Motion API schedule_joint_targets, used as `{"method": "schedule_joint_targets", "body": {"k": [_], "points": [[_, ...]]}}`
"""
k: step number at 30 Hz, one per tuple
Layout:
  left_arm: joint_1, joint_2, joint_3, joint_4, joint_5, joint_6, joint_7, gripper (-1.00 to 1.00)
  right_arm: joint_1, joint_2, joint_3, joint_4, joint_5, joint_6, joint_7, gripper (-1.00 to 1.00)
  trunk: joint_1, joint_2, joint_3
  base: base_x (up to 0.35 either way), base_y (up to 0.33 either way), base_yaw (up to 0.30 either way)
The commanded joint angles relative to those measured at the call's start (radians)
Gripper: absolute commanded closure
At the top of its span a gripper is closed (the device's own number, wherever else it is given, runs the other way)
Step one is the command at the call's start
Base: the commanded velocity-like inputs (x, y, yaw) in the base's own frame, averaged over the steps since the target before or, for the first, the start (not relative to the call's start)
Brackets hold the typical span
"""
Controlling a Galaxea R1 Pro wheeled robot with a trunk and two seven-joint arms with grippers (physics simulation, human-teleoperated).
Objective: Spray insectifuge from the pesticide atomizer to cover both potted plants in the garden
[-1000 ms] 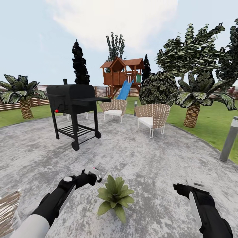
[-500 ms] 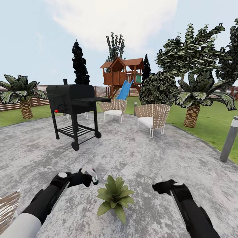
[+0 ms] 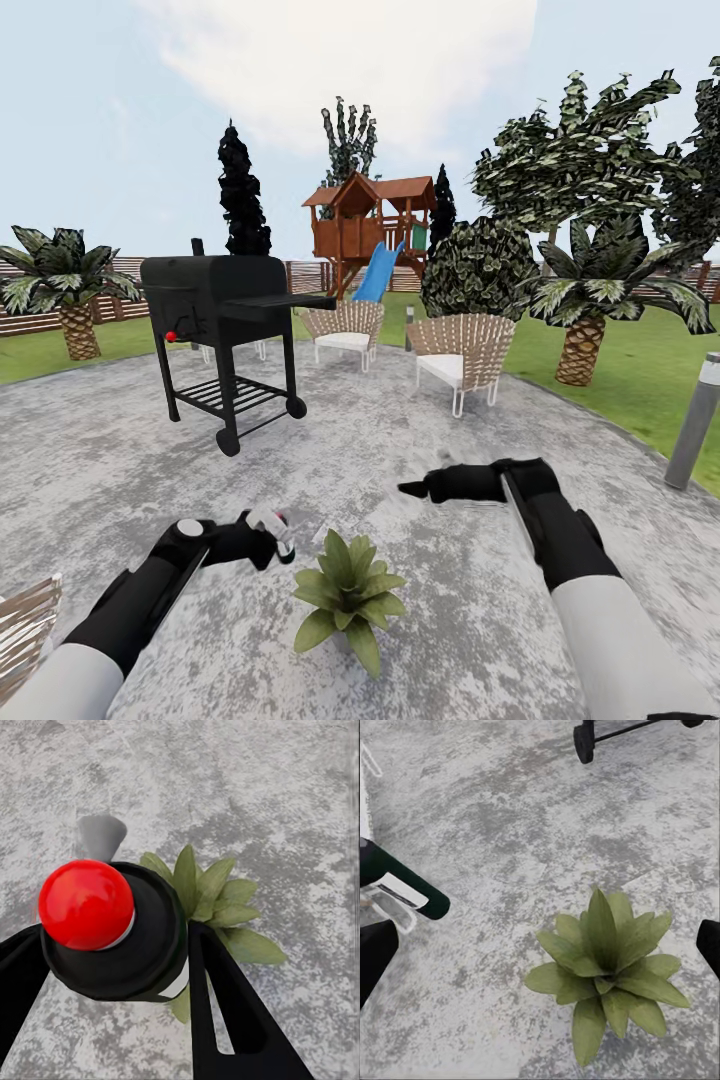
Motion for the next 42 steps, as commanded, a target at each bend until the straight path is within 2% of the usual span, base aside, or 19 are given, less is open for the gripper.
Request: {"method": "schedule_joint_targets", "body": {"k": [1,6,9,11,12,13,15,18,21,22,31,34,37,39,40,42], "points": [[-0.001,0.001,-0.001,-0.012,-0.006,0.004,-0.018,1.00,-0.008,0.000,-0.001,0.006,0.000,0.003,0.020,-1.00,0.000,-0.001,-0.001,0.000,0.000,0.000],[-0.001,0.001,-0.002,-0.064,-0.008,0.005,-0.120,1.00,-0.041,0.002,0.004,0.023,-0.014,0.003,0.068,-1.00,0.000,-0.001,-0.001,0.000,0.000,0.000],[-0.001,-0.001,-0.002,-0.076,-0.008,0.005,-0.139,1.00,-0.046,0.006,0.011,0.026,-0.012,0.003,0.153,-1.00,0.000,-0.001,-0.001,0.000,0.000,0.000],[-0.001,-0.001,-0.002,-0.078,-0.009,0.005,-0.142,1.00,-0.046,0.007,0.019,0.026,-0.009,0.003,0.185,-1.00,0.000,-0.001,-0.001,0.000,0.000,0.000],[0.000,-0.001,-0.002,-0.080,-0.027,0.005,-0.143,1.00,-0.047,0.008,0.054,0.027,-0.007,0.001,0.207,-1.00,0.000,-0.001,-0.001,0.000,0.000,0.000],[0.000,-0.001,-0.002,-0.079,-0.062,0.005,-0.145,1.00,-0.047,0.010,0.092,0.029,-0.006,-0.002,0.213,-1.00,0.000,-0.001,-0.001,0.000,0.000,0.000],[0.000,-0.004,-0.003,-0.079,-0.119,0.006,-0.147,1.00,-0.047,0.012,0.133,0.032,-0.006,-0.007,0.215,-1.00,0.000,-0.001,-0.001,0.000,0.000,0.000],[-0.001,-0.008,-0.004,-0.079,-0.169,0.007,-0.155,1.00,-0.047,0.015,0.159,0.034,-0.006,-0.032,0.214,-1.00,0.000,-0.001,-0.001,0.000,0.000,0.000],[-0.001,-0.010,-0.004,-0.079,-0.179,0.007,-0.166,1.00,-0.047,0.016,0.163,0.034,-0.007,-0.043,0.213,-1.00,0.000,-0.001,-0.001,0.000,0.000,0.000],[-0.001,-0.010,-0.004,-0.079,-0.181,0.007,-0.170,1.00,-0.047,0.016,0.164,0.034,-0.009,-0.044,0.214,1.00,0.000,-0.001,-0.001,0.000,0.000,0.000],[0.000,-0.010,-0.007,-0.079,-0.186,0.006,-0.177,1.00,-0.047,0.018,0.168,0.028,-0.007,-0.046,0.221,1.00,0.000,-0.001,-0.001,0.000,0.000,0.000],[0.000,-0.010,-0.016,-0.079,-0.188,0.006,-0.206,1.00,-0.047,0.036,0.193,0.027,-0.006,-0.046,0.221,1.00,0.000,-0.001,-0.001,0.000,0.000,0.000],[-0.001,-0.010,-0.024,-0.081,-0.222,0.005,-0.274,1.00,-0.047,0.045,0.223,0.027,-0.006,-0.046,0.221,1.00,0.000,-0.001,-0.001,0.000,0.000,0.000],[0.000,-0.016,-0.026,-0.082,-0.270,0.005,-0.298,1.00,-0.047,0.055,0.235,0.027,-0.005,-0.046,0.220,1.00,0.000,-0.001,-0.001,0.000,0.000,0.000],[0.000,-0.025,-0.026,-0.082,-0.304,0.005,-0.306,1.00,-0.047,0.063,0.242,0.027,-0.005,-0.045,0.220,1.00,0.000,-0.001,-0.001,0.000,0.000,0.000],[-0.001,-0.041,-0.026,-0.082,-0.349,0.005,-0.323,1.00,-0.047,0.078,0.247,0.027,-0.004,-0.042,0.219,1.00,0.000,-0.001,-0.001,0.000,0.000,0.000]]}}
